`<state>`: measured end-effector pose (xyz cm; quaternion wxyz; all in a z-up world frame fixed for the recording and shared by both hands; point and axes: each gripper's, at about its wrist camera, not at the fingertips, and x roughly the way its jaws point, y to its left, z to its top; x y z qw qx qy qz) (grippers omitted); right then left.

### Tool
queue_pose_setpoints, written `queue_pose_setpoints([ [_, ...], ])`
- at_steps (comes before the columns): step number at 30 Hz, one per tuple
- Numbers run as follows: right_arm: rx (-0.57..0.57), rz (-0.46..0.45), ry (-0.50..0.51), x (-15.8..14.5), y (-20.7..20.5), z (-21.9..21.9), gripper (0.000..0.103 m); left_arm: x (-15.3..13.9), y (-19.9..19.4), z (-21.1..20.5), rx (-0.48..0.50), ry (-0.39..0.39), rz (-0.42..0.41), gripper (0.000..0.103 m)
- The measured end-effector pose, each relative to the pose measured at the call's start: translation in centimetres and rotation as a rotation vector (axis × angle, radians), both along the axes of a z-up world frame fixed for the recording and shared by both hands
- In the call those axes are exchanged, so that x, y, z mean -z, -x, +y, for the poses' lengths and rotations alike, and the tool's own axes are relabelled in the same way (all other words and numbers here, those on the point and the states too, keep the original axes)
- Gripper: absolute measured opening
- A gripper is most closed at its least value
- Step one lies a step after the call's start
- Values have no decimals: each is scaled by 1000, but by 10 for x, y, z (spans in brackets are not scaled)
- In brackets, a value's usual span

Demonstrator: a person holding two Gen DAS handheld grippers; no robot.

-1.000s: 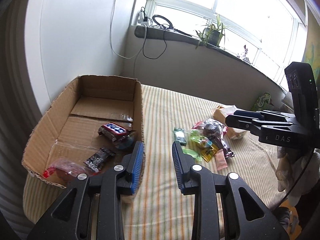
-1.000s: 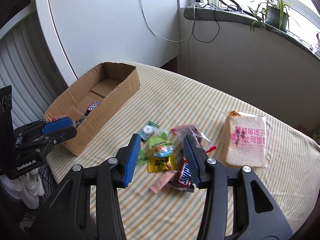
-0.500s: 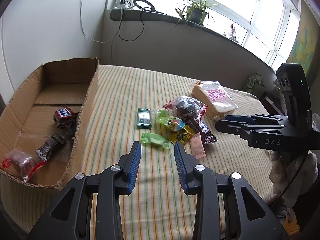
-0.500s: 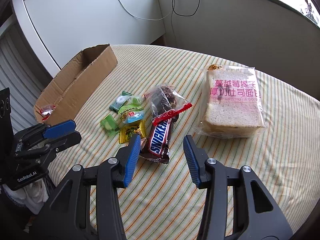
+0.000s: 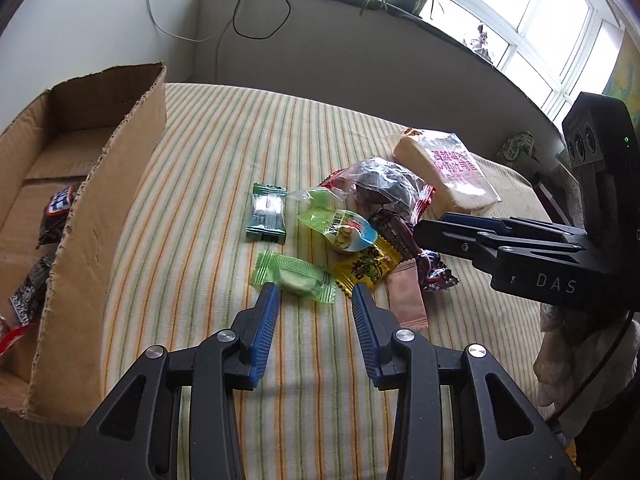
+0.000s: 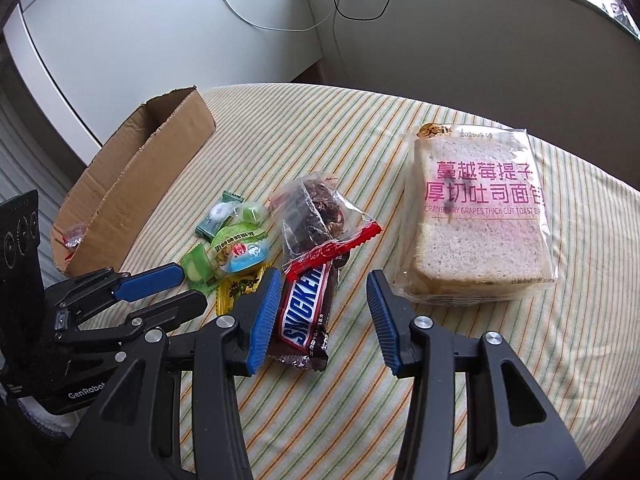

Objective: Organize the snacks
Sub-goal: 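Grasp the Snickers bar with the right tool while the left tool grasps a green candy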

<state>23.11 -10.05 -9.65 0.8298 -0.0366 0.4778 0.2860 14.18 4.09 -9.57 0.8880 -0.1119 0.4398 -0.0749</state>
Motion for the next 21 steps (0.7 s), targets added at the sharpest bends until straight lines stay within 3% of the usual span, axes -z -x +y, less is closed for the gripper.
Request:
queue_pose_setpoints([
  [5,-11,-14,26,0,-2,9,47,1,-9,-2,-15,-16,-2,39],
  [15,-27,-11,75,11,-3,21,46,6,-29,-14,-27,-125,13,39],
  [21,-26,2,64,12,-3,16,32,9,-30,-22,-8,-182,-2,35],
])
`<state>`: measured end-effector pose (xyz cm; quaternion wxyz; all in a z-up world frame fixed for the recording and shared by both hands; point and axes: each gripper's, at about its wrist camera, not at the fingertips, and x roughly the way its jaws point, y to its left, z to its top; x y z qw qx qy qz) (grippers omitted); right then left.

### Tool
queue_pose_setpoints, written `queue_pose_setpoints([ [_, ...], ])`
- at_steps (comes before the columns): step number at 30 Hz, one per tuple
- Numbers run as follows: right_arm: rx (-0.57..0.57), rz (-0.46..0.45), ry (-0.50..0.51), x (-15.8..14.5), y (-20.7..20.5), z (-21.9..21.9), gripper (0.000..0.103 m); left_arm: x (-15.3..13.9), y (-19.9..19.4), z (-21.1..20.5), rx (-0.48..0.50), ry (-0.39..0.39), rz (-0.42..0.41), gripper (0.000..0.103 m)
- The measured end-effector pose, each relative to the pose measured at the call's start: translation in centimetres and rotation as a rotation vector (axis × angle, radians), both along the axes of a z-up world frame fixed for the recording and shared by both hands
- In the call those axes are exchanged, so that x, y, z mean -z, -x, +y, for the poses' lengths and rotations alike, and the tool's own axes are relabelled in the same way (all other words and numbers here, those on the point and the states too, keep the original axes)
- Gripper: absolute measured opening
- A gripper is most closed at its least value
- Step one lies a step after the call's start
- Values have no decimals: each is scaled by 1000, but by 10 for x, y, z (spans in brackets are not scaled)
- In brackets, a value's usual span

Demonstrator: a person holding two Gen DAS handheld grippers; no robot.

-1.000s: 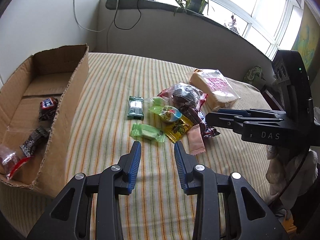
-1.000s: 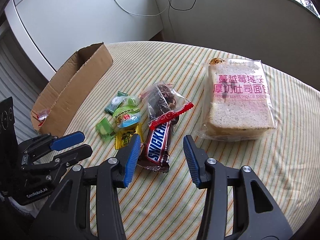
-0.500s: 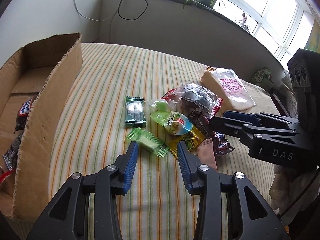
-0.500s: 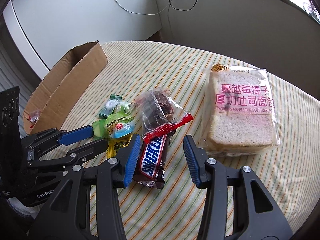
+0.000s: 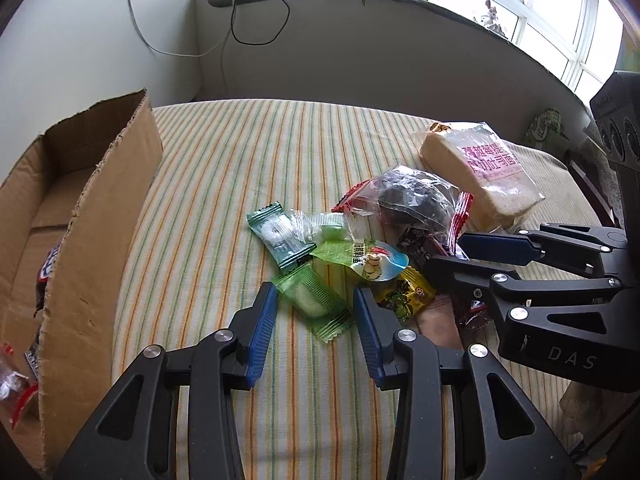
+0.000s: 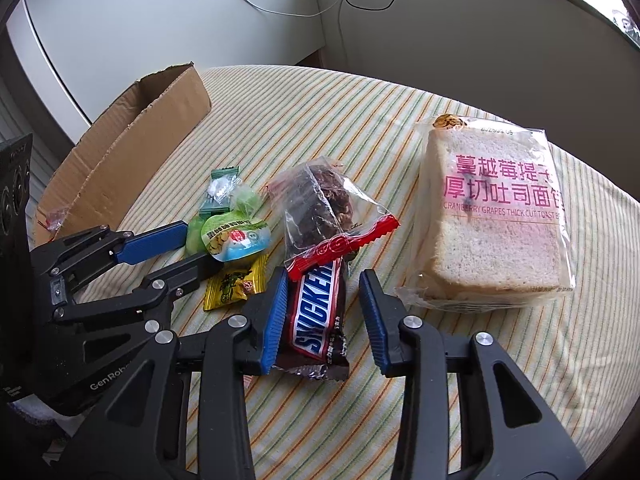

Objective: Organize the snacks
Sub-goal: 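Grasp the Snickers bar with the right tool while the left tool grasps a green candy, then carry the Snickers into the box with the right tool while the left tool drops the green candy there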

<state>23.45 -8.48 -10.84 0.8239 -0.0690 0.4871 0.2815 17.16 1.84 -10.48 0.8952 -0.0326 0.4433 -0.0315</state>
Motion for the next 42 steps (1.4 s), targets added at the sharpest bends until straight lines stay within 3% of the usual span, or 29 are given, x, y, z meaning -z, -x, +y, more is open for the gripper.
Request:
queue_pose_setpoints([
  [7,7,2,-15,-1,3,-10,30,1,0,7,-4,-15,-2,12],
  [10,14,10,-28,-1,4,-16,29,1,1,16,-5,6,1,8],
  [21,11,-1,-36,-5,15,-29,29,0,2,24,-11,43,-7,5],
  [23,9,-5,-36,-6,16,-27,29,0,0,24,-7,42,3,7],
  [25,7,-5,-36,-6,16,-23,29,-1,-2,24,-8,46,7,16],
  [30,5,-6,-37,-4,15,-21,29,-3,-11,17,-18,35,2,16],
  [33,8,-6,-44,-5,16,-24,29,-3,-12,18,-25,40,-1,6],
  [42,26,-16,-64,-13,26,-36,29,-6,-1,24,-42,88,-37,5],
])
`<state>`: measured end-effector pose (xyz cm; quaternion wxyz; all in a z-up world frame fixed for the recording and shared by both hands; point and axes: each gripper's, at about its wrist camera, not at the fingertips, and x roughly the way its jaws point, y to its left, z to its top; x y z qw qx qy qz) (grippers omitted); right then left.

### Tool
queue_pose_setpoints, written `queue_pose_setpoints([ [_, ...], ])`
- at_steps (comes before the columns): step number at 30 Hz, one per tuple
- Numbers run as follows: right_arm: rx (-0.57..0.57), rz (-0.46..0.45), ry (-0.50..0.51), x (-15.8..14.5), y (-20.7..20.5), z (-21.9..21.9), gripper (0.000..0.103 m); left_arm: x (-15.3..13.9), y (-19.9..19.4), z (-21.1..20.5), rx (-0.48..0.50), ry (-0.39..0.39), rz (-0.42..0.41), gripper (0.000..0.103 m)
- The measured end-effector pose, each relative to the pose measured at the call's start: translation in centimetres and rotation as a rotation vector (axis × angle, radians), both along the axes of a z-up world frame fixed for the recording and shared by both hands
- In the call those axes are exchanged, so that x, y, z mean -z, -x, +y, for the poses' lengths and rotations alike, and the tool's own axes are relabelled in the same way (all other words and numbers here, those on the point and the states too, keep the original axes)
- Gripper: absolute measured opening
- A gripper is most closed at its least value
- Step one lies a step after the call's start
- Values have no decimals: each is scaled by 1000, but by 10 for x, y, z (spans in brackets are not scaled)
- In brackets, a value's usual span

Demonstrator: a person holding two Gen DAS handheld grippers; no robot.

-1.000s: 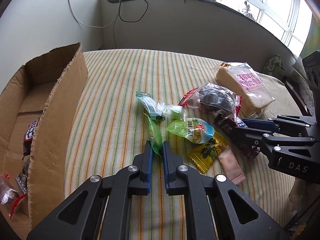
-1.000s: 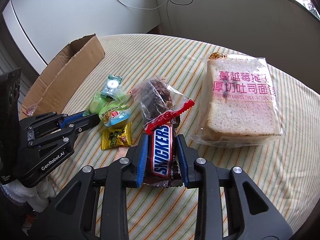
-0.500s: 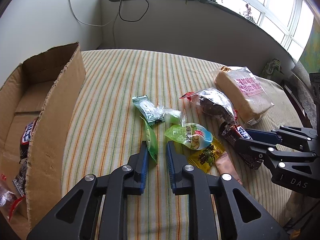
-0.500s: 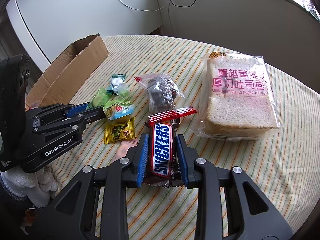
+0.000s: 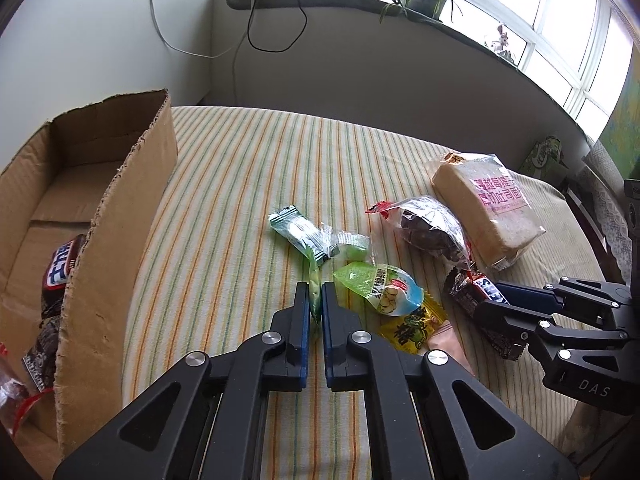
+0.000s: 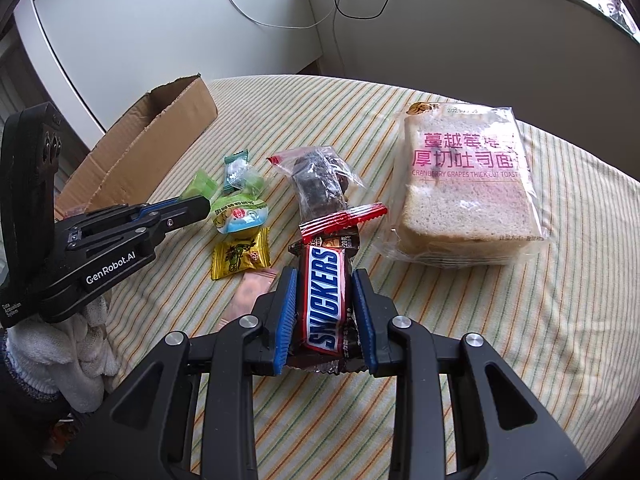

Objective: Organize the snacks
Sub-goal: 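Carry the Snickers into the box with the right tool while the left tool drops the green candy there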

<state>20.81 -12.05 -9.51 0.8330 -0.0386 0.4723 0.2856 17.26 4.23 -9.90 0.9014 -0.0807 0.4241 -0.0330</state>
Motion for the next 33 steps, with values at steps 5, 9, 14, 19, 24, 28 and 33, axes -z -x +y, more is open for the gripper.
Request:
queue_pose_setpoints([
  [5,7,-23,-4,-12,11,-3,29,-9,14,9,8,22,-28,4],
  [9,7,-39,-15,-24,20,-3,29,-19,24,11,14,40,-51,5],
  [14,-12,-60,-27,-43,28,4,29,-33,40,20,8,56,-84,4],
  [19,-46,-90,-38,-60,31,26,29,-46,55,36,-18,62,-114,4],
  [24,-94,-113,-39,-72,30,61,29,-54,68,60,-57,50,-137,4],
  [28,-130,-118,-37,-75,26,94,29,-57,74,80,-94,46,-148,4],
  [33,-182,-132,-33,-79,20,135,29,-60,83,104,-135,44,-159,4],
])
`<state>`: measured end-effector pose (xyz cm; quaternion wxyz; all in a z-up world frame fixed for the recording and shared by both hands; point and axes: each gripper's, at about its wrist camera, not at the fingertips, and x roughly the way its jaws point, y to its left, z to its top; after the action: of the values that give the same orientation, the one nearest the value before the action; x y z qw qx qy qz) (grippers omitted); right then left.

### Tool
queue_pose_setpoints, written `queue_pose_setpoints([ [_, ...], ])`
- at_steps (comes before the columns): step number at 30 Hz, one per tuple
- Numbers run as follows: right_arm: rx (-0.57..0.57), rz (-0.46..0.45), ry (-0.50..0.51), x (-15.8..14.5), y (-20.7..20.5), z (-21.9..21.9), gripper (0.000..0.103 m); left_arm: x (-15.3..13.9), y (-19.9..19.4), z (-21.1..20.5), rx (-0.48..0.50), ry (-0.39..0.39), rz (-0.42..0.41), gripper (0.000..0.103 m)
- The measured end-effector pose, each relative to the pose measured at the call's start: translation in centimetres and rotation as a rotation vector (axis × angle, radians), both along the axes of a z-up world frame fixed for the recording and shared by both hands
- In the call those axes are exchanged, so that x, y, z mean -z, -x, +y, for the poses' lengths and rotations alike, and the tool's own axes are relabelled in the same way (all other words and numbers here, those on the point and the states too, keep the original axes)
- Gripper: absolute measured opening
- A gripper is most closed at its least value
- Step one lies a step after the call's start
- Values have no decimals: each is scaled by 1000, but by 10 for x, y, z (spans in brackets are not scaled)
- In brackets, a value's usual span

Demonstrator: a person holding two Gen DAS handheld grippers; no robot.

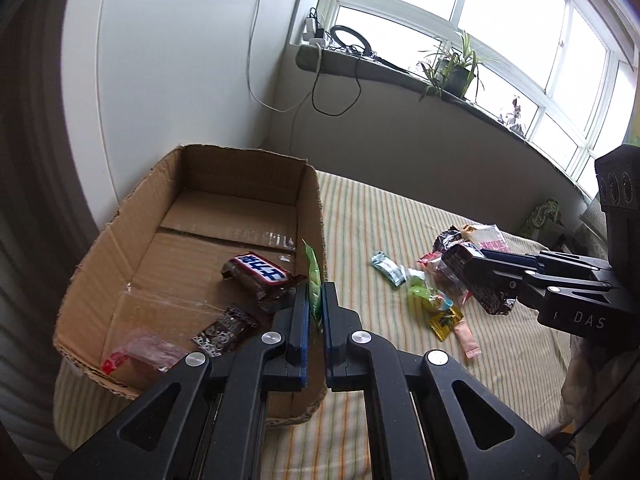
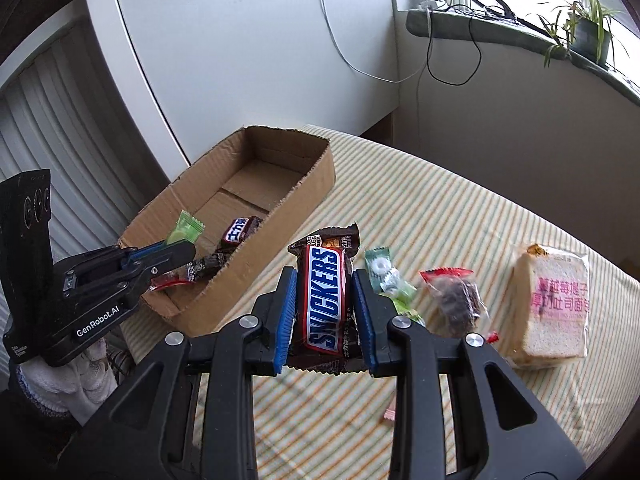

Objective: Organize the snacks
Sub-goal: 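Carry the Snickers into the box with the right tool while the left tool drops the green candy there, then move both open tools back over the remaining snacks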

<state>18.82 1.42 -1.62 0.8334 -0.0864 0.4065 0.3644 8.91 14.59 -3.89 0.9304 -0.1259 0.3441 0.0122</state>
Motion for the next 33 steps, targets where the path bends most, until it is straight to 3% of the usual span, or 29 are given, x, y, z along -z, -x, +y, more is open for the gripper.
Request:
queue_pose_setpoints([
  [10,-65,25,5,6,-18,70,29,3,4,33,-41,5,-2,5],
  [21,-115,33,33,22,-19,108,29,9,-1,48,-48,26,-3,5],
  [25,-115,35,27,22,-19,112,30,9,0,50,-46,21,-10,14],
  [29,-102,14,19,18,-18,108,47,9,0,52,-56,18,-6,18],
  [33,-92,3,15,12,-18,100,48,9,2,52,-61,20,-10,18],
])
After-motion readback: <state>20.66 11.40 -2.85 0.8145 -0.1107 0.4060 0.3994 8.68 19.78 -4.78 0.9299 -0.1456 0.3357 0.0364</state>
